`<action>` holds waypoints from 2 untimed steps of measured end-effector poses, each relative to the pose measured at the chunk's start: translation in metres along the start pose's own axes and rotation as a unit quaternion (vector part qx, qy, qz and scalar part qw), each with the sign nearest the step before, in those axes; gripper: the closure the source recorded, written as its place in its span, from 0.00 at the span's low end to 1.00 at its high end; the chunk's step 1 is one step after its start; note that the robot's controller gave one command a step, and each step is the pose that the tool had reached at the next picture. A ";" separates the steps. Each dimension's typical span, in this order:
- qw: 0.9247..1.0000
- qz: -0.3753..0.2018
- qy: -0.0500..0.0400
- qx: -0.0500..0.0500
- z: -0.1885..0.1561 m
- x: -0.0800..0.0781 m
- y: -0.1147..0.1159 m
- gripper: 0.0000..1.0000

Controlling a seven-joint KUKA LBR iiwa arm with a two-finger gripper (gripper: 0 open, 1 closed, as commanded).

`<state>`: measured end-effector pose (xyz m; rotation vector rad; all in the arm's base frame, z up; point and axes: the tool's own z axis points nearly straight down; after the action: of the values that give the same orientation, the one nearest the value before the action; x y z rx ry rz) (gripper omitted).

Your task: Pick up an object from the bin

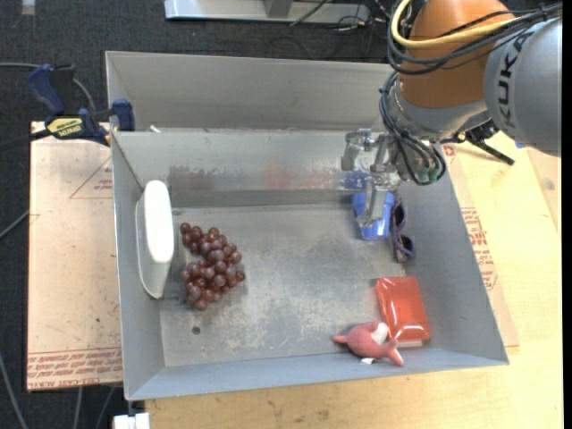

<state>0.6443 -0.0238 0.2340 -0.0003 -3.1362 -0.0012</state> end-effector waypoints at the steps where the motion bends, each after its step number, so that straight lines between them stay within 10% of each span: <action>1: 1.000 0.000 -0.004 0.000 -0.005 -0.001 0.000 0.00; 2: 1.000 -0.009 -0.006 0.000 0.049 -0.002 -0.030 0.00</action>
Offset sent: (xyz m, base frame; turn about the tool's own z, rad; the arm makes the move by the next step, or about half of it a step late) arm -0.0007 -0.0880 -0.1640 -0.0493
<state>0.6464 -0.0533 0.1845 0.0271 -3.1486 -0.0009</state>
